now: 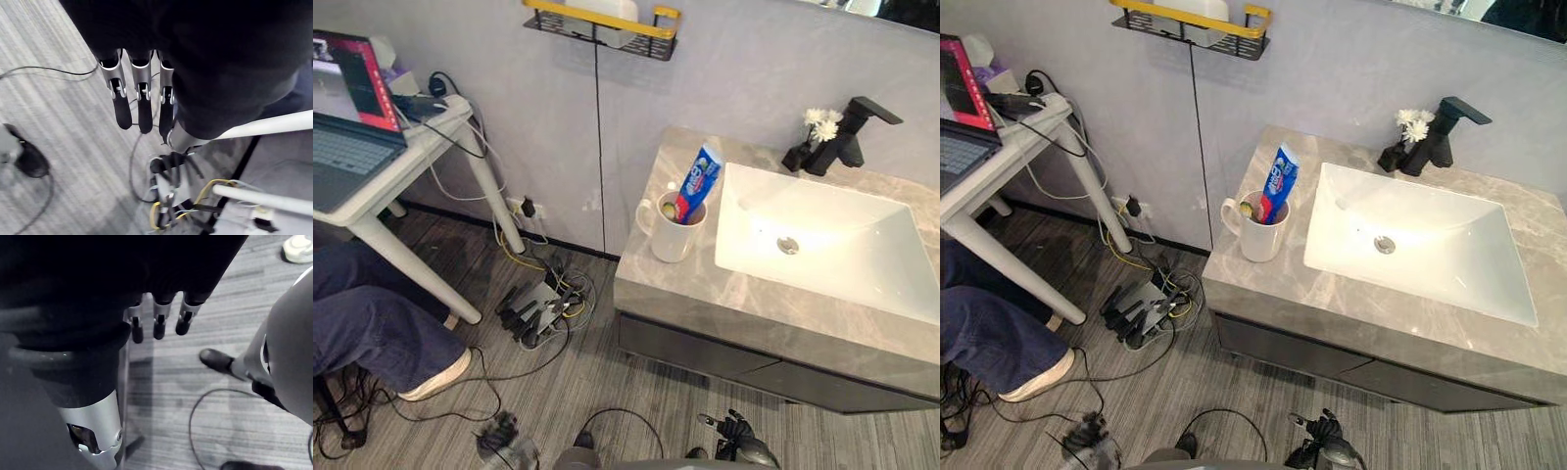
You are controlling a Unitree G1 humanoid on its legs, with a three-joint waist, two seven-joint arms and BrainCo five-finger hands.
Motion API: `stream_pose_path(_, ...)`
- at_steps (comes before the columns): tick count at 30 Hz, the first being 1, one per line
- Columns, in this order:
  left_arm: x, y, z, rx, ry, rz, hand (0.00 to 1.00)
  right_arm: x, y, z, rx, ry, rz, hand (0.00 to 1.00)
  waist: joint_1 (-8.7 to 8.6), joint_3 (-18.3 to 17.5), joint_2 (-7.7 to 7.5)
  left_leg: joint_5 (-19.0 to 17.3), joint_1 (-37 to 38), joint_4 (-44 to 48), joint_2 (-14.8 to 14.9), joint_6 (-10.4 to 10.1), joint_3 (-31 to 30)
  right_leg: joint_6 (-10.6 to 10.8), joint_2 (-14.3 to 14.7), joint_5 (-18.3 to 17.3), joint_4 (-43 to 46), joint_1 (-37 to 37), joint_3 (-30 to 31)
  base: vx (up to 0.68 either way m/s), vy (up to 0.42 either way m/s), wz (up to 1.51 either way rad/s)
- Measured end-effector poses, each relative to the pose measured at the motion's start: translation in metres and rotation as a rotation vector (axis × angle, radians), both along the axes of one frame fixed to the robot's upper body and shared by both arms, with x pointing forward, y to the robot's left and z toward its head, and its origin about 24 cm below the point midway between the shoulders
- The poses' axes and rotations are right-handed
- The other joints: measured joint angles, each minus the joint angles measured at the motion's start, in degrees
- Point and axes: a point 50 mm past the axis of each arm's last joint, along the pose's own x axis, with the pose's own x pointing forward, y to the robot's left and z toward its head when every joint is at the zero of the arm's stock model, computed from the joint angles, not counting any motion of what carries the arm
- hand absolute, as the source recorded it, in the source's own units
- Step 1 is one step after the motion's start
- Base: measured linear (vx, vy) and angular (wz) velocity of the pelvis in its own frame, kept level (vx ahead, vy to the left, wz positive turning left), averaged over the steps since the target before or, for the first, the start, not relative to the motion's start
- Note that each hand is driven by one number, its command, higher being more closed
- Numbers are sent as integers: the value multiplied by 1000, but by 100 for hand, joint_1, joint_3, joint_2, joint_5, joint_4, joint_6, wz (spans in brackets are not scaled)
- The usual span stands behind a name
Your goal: Organize washtable
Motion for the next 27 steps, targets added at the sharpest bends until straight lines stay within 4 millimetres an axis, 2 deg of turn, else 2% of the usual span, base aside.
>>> stream_pose_path(1,10,0,18,40,-86,-10,100,-3,1,-1,-3,9,15,0,81,6,-4,3,-29,22,0,2,-14,0,-1,0,1,2,-29,-31,0,20)
stream_pose_path(3,30,-4,70,146,-307,-44,100,-8,3,-2,-7,19,48,0,148,21,0,2,-55,83,0,1,-95,2,-8,-1,2,65,-173,-36,-8,21)
stream_pose_path(4,31,-5,81,180,-345,-56,100,-8,4,-2,-7,18,49,0,154,25,2,1,-52,89,-9,2,-109,4,-21,-2,2,85,-195,-46,-3,17)
stream_pose_path(7,35,-21,140,309,-578,-135,100,-5,8,-1,-3,6,74,0,213,69,67,-18,-112,154,-14,23,-114,10,-50,2,3,119,-245,-45,10,6)
stream_pose_path(8,34,-26,148,317,-616,-150,100,-4,10,-1,1,5,75,0,220,71,70,-25,-112,166,-14,30,-112,9,-51,2,4,121,-247,-80,17,0)
stream_pose_path(9,28,-62,191,319,-846,-359,100,1,22,1,26,-10,97,0,233,70,70,-57,-95,178,-5,48,-57,17,-51,-5,4,162,-244,-62,10,-4)
stream_pose_path(14,26,-76,193,282,-878,-475,100,6,23,2,31,-22,92,0,226,68,66,-64,-34,175,31,36,41,17,-23,-6,3,149,-154,-5,0,-9)
stream_pose_path(16,31,-98,194,128,-944,-636,100,6,25,2,45,-21,107,0,241,60,55,-66,-13,187,45,31,56,17,-7,-5,4,124,-135,23,-7,-4)
stream_pose_path(19,33,-111,192,23,-967,-737,100,7,23,2,50,-25,133,0,201,50,73,-72,-15,181,76,22,127,15,16,-4,3,73,-33,-24,-6,-16)
stream_pose_path(27,55,-149,192,-111,-999,-942,100,-4,17,-1,36,7,141,0,199,-15,70,-81,-73,172,148,7,259,4,69,3,2,-89,150,-7,-7,-9)
